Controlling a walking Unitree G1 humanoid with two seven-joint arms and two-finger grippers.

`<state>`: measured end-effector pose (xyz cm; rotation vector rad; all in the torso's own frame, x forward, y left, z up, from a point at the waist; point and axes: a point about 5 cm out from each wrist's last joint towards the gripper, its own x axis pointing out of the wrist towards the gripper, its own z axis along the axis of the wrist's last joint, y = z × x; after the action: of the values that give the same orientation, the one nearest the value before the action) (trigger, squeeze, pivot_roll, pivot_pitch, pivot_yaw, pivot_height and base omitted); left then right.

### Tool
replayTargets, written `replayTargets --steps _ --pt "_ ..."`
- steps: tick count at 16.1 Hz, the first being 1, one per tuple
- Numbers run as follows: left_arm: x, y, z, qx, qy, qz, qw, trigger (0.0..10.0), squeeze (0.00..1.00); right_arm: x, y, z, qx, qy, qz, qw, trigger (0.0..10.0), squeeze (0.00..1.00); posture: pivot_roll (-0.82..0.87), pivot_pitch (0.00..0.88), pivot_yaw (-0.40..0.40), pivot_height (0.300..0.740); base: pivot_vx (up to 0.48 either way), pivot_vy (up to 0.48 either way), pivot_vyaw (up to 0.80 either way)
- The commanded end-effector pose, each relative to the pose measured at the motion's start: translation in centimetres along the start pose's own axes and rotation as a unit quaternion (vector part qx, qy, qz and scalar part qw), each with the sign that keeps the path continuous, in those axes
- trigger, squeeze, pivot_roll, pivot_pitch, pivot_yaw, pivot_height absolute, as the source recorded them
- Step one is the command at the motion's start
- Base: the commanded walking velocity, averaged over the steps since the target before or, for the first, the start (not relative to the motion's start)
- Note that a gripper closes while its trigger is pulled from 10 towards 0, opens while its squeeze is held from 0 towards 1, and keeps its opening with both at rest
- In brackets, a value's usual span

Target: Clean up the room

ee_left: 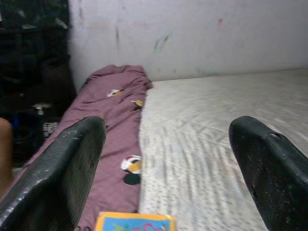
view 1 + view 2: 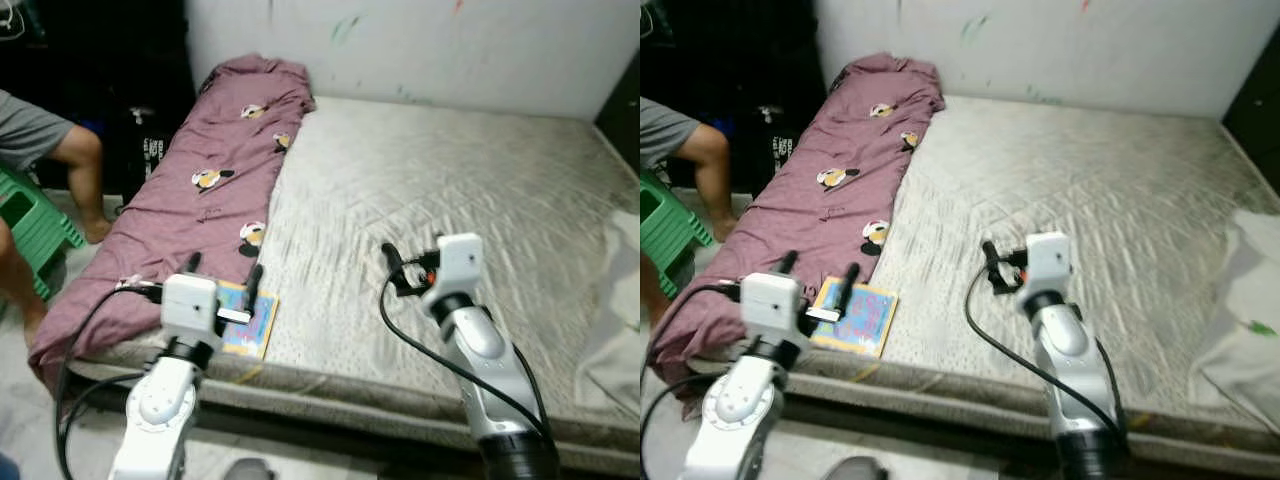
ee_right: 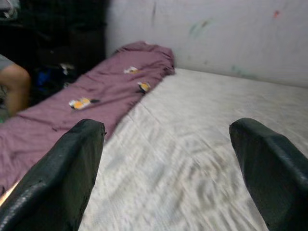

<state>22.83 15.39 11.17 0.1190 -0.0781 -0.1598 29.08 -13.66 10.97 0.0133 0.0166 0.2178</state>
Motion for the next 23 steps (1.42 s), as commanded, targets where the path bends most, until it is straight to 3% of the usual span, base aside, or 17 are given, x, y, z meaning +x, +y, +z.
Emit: replayTargets --steps 1,7,13,23 --pt "0.14 0.13 -0.02 0.004 0.004 0.006 1.0 10.0 0.0 0.11 0.38 0.29 0.0 -0.005 0.005 1.0 10.0 0.0 0.0 0.005 -0.051 0.74 0.0 0.0 0.0" --pt "0.56 0.51 0.24 0.009 0.0 0.025 1.0 10.0 0.0 0.22 0.3 0.31 -0.005 -0.004 0.002 1.0 10.0 0.0 0.01 0.023 -0.059 0.74 0.0 0.0 0.0" --pt "0.45 0.69 0.25 0.022 0.002 0.019 1.0 10.0 0.0 0.2 0.68 0.2 -0.007 -0.004 0.002 1.0 10.0 0.0 0.02 0.023 -0.044 0.74 0.0 0.0 -0.45" --pt "0.6 0.06 -0.01 0.005 0.005 0.017 1.0 10.0 0.0 0.37 0.5 -0.18 -0.008 0.002 0.003 1.0 10.0 0.0 0.01 0.0 -0.056 0.74 0.0 -0.275 0.0"
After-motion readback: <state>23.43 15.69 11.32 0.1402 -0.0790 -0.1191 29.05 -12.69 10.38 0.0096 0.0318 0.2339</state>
